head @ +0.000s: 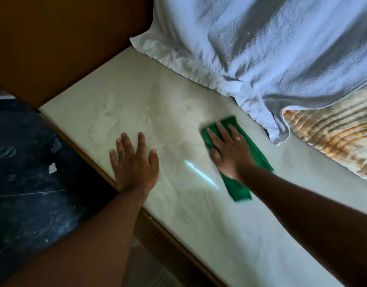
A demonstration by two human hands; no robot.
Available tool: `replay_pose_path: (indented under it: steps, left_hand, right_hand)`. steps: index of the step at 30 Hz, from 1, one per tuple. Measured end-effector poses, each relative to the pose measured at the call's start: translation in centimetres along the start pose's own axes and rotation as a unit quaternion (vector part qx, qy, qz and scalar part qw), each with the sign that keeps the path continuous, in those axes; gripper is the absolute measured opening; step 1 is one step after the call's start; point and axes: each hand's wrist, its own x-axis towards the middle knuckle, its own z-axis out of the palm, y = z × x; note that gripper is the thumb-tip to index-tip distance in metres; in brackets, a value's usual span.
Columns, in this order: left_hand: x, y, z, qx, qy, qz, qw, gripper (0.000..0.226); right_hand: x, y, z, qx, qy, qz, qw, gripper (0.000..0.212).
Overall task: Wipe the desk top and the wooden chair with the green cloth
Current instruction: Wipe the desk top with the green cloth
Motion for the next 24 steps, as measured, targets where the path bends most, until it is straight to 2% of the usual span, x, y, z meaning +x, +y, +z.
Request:
replay_pose_path:
  steps: [3, 5, 7, 9, 12, 13, 14, 16, 17, 18, 19, 20, 21, 23, 24]
  left_hand:
    - [0.1, 0.0, 0.0, 0.007, -0.002, 0.0, 1.0, 0.066]
    - [0.0, -0.1, -0.1, 0.007, -0.008, 0.001, 1.0, 0.066]
    - [-0.1, 0.0, -0.2, 0.0, -0.01, 0.008, 1.0, 0.066]
    - [0.0, -0.1, -0.3, -0.004, -0.01, 0.01, 1.0, 0.066]
    - [-0.1, -0.2, -0.2, -0.003, -0.011, 0.013, 1.0, 0.066]
    - [-0.1, -0.3, -0.2, -0.003, -0.009, 0.011, 1.0, 0.065]
    - [-0.1, -0.2, -0.2, -0.002, -0.009, 0.013, 1.0, 0.065]
    - [-0.1, -0.2, -0.2, 0.001, -0.018, 0.012, 1.0, 0.066]
    - [0.0, -0.1, -0.3, 0.004, -0.025, 0.009, 1.0, 0.067]
    - [0.0, -0.2, -0.4, 0.006, -0.029, 0.005, 1.0, 0.068]
    - [-0.2, -0.2, -0.6, 0.009, -0.034, 0.0, 0.999, 0.069]
    - [-0.6, 0.0, -0.8, 0.013, -0.034, -0.002, 0.999, 0.071]
    - [-1.1, 0.4, -1.0, 0.014, -0.028, -0.001, 1.0, 0.073]
    - [-3.0, 2.6, -1.6, -0.015, -0.009, 0.027, 0.999, 0.076]
    - [-4.8, 4.5, -1.9, -0.035, -0.009, 0.067, 0.997, 0.076]
  right_hand:
    - [6.8, -5.0, -0.1, 0.016, 0.011, 0.014, 1.0, 0.062]
    - [5.4, -7.4, 0.6, 0.021, 0.018, 0.008, 1.0, 0.062]
    - [-2.6, -8.4, 2.1, 0.023, 0.018, -0.055, 0.998, 0.064]
    - [-14.3, -7.6, 4.1, 0.058, -0.011, -0.117, 0.991, 0.067]
    - [-25.0, 0.8, 3.9, 0.049, -0.047, -0.107, 0.992, 0.068]
    - [-25.8, 4.6, 3.5, 0.025, -0.029, -0.064, 0.997, 0.066]
    - [-26.1, 8.2, 2.7, 0.013, -0.017, 0.023, 1.0, 0.065]
    - [-25.2, 13.4, 0.6, 0.029, -0.002, 0.241, 0.97, 0.063]
    - [-24.3, 14.1, 0.2, 0.039, 0.0, 0.326, 0.945, 0.062]
    - [-23.4, 13.6, 0.4, 0.034, 0.008, 0.375, 0.926, 0.063]
    - [-23.0, 12.0, 0.8, 0.024, 0.01, 0.389, 0.921, 0.063]
    - [-23.0, 9.6, 1.6, 0.005, 0.007, 0.356, 0.934, 0.063]
    - [-23.5, 6.7, 2.7, -0.004, 0.017, 0.284, 0.959, 0.064]
    - [-27.0, 1.3, 4.7, 0.008, 0.004, 0.099, 0.995, 0.065]
    - [-29.7, -0.1, 5.0, 0.018, -0.026, 0.016, 0.999, 0.065]
